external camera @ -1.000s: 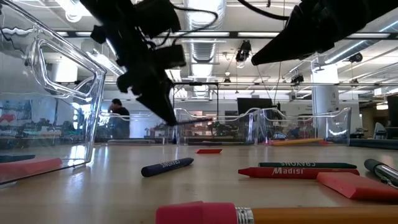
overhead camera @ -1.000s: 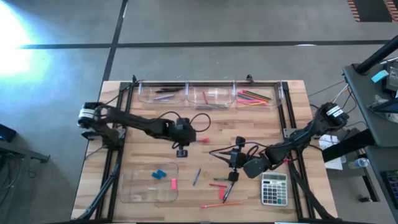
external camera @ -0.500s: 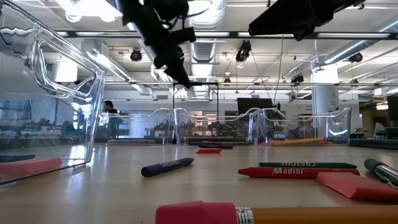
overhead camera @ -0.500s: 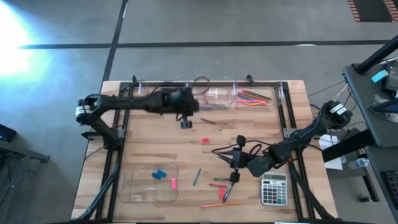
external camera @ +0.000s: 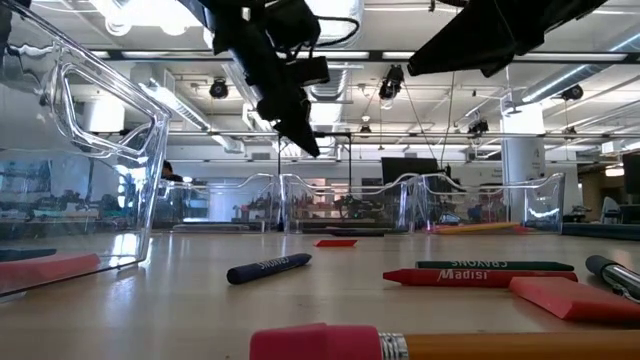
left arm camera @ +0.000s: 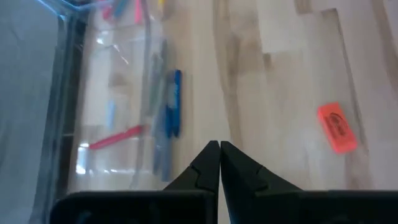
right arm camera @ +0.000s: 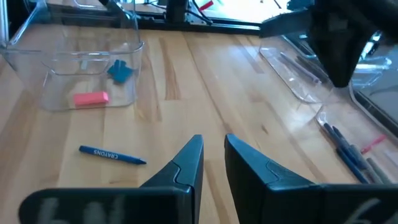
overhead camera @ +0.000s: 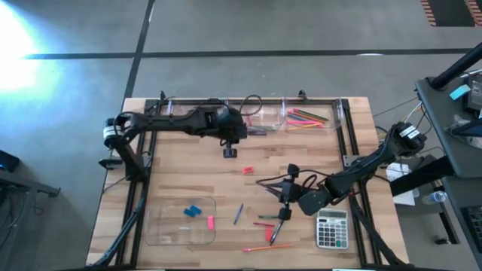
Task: Sort crayons/erasers/pens/pencils in bins
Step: Put the blue crayon into the top middle transparent bin
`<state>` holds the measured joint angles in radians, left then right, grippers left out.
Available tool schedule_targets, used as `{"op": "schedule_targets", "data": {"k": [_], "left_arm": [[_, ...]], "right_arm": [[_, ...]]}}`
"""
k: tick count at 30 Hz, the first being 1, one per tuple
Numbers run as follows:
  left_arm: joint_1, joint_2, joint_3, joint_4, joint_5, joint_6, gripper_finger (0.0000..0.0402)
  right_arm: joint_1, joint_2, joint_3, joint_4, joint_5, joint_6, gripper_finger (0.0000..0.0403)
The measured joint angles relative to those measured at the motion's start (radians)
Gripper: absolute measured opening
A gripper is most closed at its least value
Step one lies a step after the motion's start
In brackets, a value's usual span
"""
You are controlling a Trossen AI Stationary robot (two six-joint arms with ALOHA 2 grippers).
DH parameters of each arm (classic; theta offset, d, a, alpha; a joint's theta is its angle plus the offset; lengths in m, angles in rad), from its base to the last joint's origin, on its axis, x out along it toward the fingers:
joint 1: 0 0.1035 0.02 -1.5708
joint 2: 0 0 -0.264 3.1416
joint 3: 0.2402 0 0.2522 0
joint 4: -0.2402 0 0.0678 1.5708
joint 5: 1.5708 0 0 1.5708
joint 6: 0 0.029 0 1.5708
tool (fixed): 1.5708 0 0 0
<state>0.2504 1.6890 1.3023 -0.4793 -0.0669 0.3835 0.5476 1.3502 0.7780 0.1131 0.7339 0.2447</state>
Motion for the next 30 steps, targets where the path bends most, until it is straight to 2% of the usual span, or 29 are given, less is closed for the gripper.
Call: {"op": "schedule_targets", "data": {"k": [5, 8, 12, 15, 20, 23, 30], "left_arm": [[-0.064, -0.044, -0.005, 0.024, -0.14, -0.037, 0.0], [-0.088, -0.102, -0.06, 0.102, -0.144, -0.038, 0.0], [-0.095, -0.199, -0.234, 0.315, -0.091, -0.067, 0.0], [-0.093, -0.282, -0.397, 0.545, -0.033, -0.123, 0.0], [-0.102, -0.401, -0.622, 0.807, -0.028, -0.212, 0.0], [-0.103, -0.459, -0.699, 0.864, -0.029, -0.242, 0.0], [-0.103, -0.547, -0.774, 0.828, -0.039, -0.25, 0.0]], "right_arm": [[-0.007, 0.01, 0.0, -0.011, 0.044, 0.063, 0.0057], [-0.015, 0.026, 0.0, -0.042, 0.107, 0.132, 0.0057], [-0.052, 0.063, 0.0, -0.085, 0.129, 0.262, 0.0057], [-0.102, 0.091, 0.0, -0.142, 0.119, 0.379, 0.0057], [-0.247, 0.129, 0.0, -0.181, -0.003, 0.464, 0.0057], [-0.347, 0.154, 0.0, -0.164, -0.056, 0.484, 0.0057], [-0.528, 0.199, 0.0, -0.146, -0.073, 0.6, 0.0057]]}}
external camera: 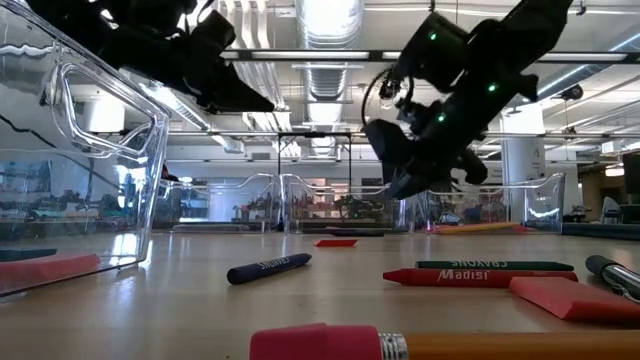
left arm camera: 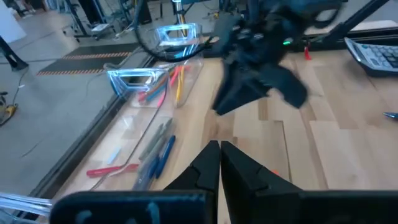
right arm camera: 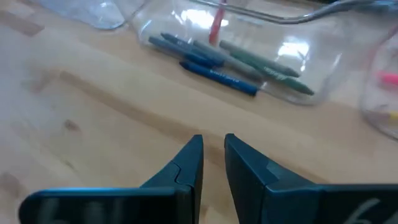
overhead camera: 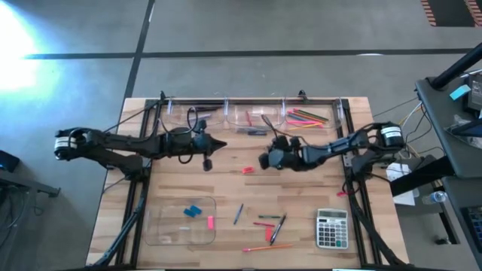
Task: Sort crayons/erasers/pens/pencils in bins
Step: Put the blue crayon into the top middle transparent bin
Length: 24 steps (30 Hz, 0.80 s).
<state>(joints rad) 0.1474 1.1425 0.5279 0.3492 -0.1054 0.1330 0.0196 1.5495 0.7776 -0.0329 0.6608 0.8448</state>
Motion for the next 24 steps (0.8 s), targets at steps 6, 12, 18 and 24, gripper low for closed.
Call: {"op": "schedule_targets", "data": {"k": [6, 12, 18, 24], "left_arm": [[0.001, -0.02, -0.02, -0.001, -0.003, 0.003, 0.0], [0.001, -0.018, -0.018, 0.001, -0.005, 0.002, 0.0], [0.001, -0.018, -0.019, 0.001, -0.005, 0.0, 0.0], [0.001, -0.017, -0.022, 0.001, -0.005, -0.022, 0.0]], "right_arm": [[-0.112, 0.065, 0.0, 0.148, -0.153, -0.011, 0.0042], [-0.17, 0.119, 0.01, 0.198, -0.172, -0.007, 0.001], [-0.187, 0.174, 0.083, 0.197, -0.135, -0.046, 0.0008], [-0.206, 0.28, 0.209, 0.073, -0.084, -0.072, 0.0008]]}}
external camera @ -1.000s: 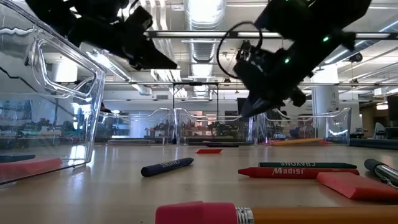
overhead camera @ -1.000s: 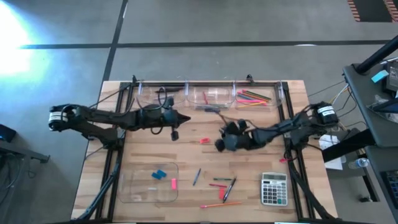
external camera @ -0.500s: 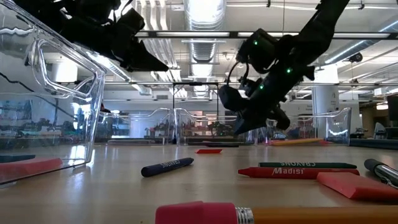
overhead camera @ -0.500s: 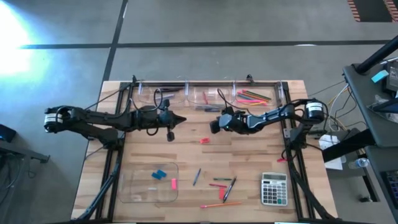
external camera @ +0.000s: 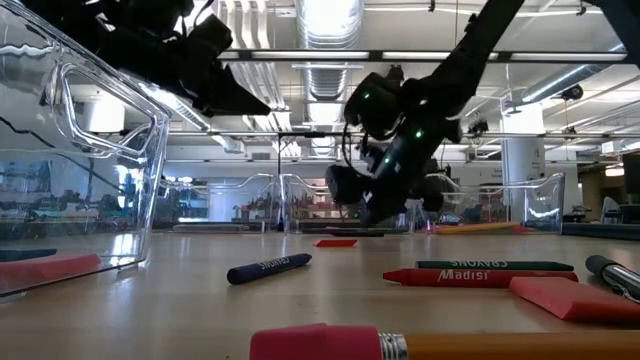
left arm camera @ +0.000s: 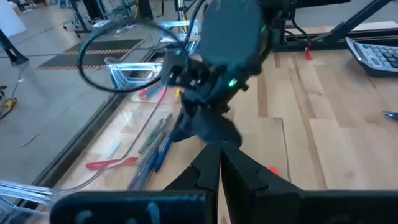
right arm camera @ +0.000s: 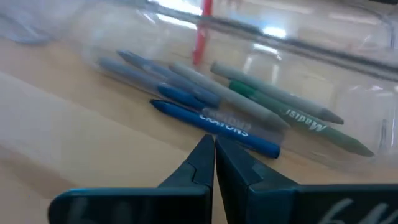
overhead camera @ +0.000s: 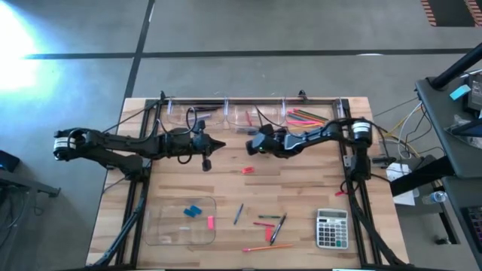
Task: Sort crayons/erasers/pens/pencils in bins
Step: Put the blue crayon into the top middle transparent bin
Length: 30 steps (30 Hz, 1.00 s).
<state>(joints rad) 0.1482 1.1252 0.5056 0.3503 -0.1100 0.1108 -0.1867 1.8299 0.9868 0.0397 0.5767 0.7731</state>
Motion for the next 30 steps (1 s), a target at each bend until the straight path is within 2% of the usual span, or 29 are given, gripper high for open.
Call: {"op": "schedule_targets", "data": {"k": [4, 11, 15, 30], "left_arm": [[0.0, 0.0, -0.003, -0.001, 0.0, 0.0, 0.0], [0.0, 0.0, -0.005, -0.001, 0.001, -0.001, 0.0], [-0.001, 0.0, -0.005, -0.002, 0.001, -0.001, 0.0], [-0.006, 0.0, -0.006, -0.001, 0.001, -0.003, 0.0]], "right_arm": [[-0.007, 0.064, 0.074, -0.069, 0.019, 0.0, 0.0008], [-0.008, 0.099, 0.139, -0.096, 0.039, -0.004, 0.0008], [-0.012, 0.092, 0.128, -0.094, 0.079, 0.01, 0.0008], [-0.046, 0.087, 0.098, -0.09, 0.08, 0.038, 0.0008]]}}
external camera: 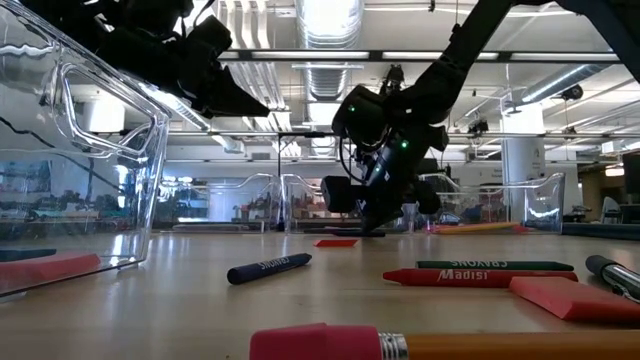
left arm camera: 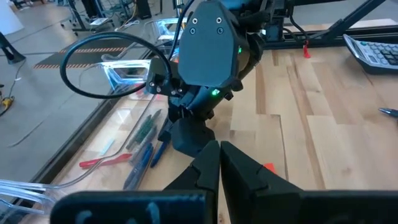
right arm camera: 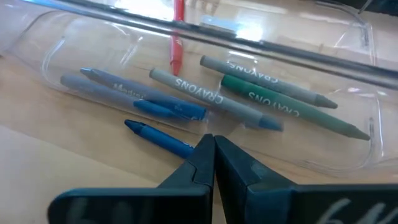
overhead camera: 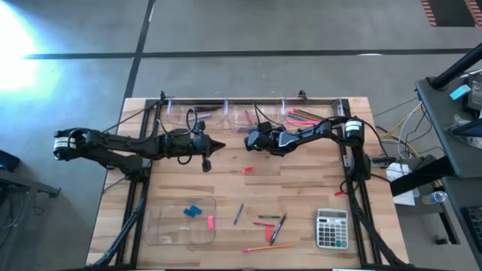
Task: Sort crayons/erasers/pens/pencils in bins
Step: Put the blue crayon into the top middle transparent bin
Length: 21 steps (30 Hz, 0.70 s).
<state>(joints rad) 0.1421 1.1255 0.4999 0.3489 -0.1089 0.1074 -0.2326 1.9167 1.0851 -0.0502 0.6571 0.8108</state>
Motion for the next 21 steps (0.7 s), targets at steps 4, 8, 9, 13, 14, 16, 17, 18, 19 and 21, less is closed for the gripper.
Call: {"op": "schedule_targets", "data": {"k": [4, 8, 9, 13, 14, 16, 17, 18, 19, 21], "left_arm": [[0.0, 0.0, 0.0, 0.0, 0.0, 0.0, 0.0], [-0.001, 0.0, 0.0, 0.0, 0.0, 0.0, 0.0], [-0.001, 0.0, 0.0, 0.0, 0.0, 0.0, 0.0], [-0.001, 0.0, 0.0, 0.0, 0.0, 0.0, 0.0], [-0.001, 0.0, 0.0, 0.0, 0.0, 0.0, 0.0], [-0.001, 0.0, 0.0, 0.0, 0.0, 0.0, 0.0], [-0.001, 0.0, 0.0, 0.0, 0.0, 0.0, 0.0], [-0.001, 0.0, 0.0, 0.0, 0.0, 0.0, 0.0], [-0.001, 0.0, 0.0, 0.0, 0.0, 0.0, 0.0], [-0.001, 0.0, 0.0, 0.0, 0.0, 0.0, 0.0]], "right_arm": [[-0.004, 0.0, 0.0, 0.0, -0.004, 0.0, 0.0008], [-0.006, -0.002, 0.0, -0.001, -0.057, 0.001, 0.0008], [-0.004, -0.003, 0.0, -0.002, -0.069, 0.002, 0.0008], [0.026, -0.021, 0.0, -0.057, -0.09, 0.02, 0.0008], [0.037, -0.028, 0.0, -0.071, -0.098, 0.027, 0.0008], [0.064, -0.045, 0.0, -0.097, -0.113, 0.028, 0.0008], [0.078, -0.054, 0.0, -0.108, -0.119, 0.035, 0.0008], [0.093, -0.063, 0.0, -0.116, -0.13, 0.039, 0.0008], [0.108, -0.075, 0.0, -0.118, -0.143, 0.04, 0.0008], [0.14, -0.1, 0.0, -0.131, -0.157, 0.039, 0.0008]]}}
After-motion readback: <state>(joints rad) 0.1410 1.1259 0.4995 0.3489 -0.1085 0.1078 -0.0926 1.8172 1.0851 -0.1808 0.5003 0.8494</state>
